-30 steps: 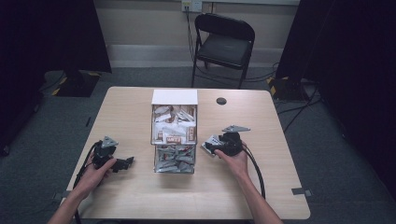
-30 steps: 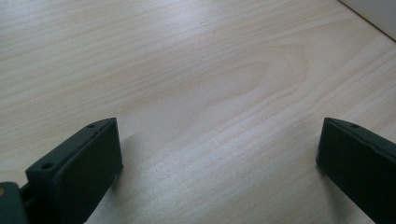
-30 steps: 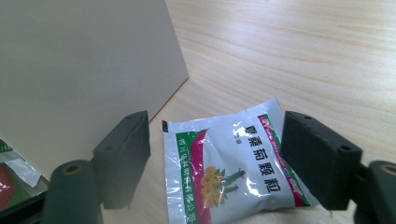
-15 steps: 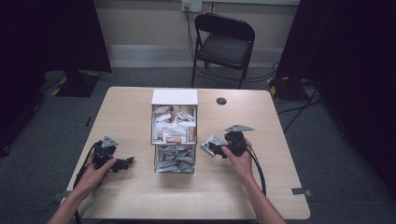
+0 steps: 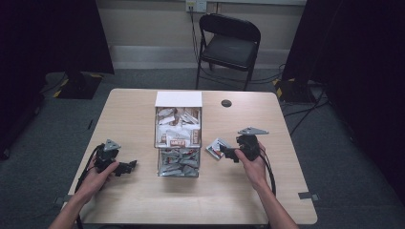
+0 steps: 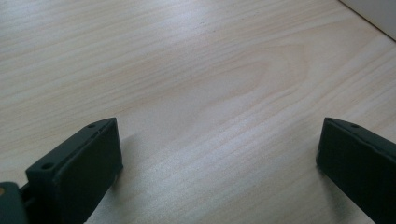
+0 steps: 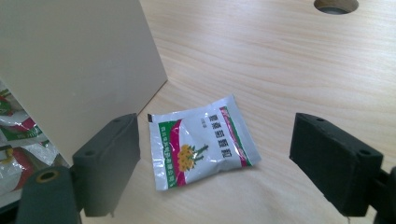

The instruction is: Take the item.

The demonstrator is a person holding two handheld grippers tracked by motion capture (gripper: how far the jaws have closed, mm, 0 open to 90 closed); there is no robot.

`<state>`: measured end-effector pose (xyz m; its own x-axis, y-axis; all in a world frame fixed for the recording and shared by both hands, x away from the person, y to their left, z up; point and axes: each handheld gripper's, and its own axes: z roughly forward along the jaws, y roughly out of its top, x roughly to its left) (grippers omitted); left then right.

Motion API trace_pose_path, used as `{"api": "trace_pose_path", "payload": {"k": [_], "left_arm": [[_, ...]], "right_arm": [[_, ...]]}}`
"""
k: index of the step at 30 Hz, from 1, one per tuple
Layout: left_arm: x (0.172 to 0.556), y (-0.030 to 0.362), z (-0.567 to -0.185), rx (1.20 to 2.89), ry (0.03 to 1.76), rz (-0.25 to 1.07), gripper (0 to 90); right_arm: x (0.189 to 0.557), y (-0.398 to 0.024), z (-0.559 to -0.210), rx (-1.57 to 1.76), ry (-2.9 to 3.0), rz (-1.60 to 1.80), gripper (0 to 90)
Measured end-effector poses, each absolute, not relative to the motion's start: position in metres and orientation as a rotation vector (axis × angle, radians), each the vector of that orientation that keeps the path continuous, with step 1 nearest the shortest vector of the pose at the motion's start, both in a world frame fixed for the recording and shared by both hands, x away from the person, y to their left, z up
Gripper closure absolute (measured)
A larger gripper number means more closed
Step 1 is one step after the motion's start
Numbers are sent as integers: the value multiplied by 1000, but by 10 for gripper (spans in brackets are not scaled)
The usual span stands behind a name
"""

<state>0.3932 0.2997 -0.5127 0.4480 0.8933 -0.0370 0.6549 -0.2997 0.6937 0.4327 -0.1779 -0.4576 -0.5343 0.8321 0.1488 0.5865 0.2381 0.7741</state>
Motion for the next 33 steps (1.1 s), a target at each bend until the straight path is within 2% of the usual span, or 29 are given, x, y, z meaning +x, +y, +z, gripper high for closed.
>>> {"api": "trace_pose_path", "payload": {"k": [33], "left_arm": [[393,300,-513,2056,1291,477,0]], "right_arm": [[370,-252,-437,1418,2090,1082,160]]}}
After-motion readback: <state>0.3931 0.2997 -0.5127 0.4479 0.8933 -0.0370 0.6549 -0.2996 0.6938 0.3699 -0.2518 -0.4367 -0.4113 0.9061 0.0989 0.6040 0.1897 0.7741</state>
